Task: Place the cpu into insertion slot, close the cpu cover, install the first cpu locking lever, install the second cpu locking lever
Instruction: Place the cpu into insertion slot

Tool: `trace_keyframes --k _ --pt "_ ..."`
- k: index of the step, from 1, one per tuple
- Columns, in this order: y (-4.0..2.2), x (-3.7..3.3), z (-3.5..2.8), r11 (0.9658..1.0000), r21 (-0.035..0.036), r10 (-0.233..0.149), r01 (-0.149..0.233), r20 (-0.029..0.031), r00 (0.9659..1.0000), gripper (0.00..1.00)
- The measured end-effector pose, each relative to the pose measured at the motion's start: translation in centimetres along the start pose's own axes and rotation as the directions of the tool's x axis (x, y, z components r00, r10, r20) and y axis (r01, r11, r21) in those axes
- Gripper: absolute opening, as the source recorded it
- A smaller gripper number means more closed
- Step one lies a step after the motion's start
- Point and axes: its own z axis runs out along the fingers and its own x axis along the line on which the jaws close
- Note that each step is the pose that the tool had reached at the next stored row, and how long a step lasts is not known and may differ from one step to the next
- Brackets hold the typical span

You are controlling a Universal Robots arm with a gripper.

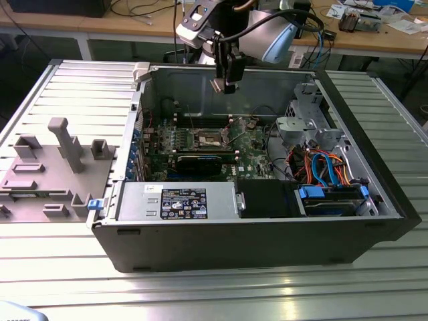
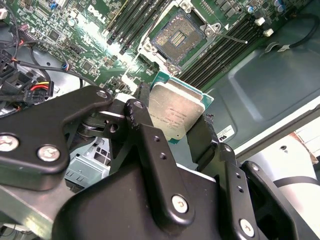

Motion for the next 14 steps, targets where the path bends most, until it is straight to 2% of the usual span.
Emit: trace_keyframes --k 14 --pt "0.00 0.00 0.00 0.9999 -0.0002 0.011 -0.011 0.0010 0.9999 0.55"
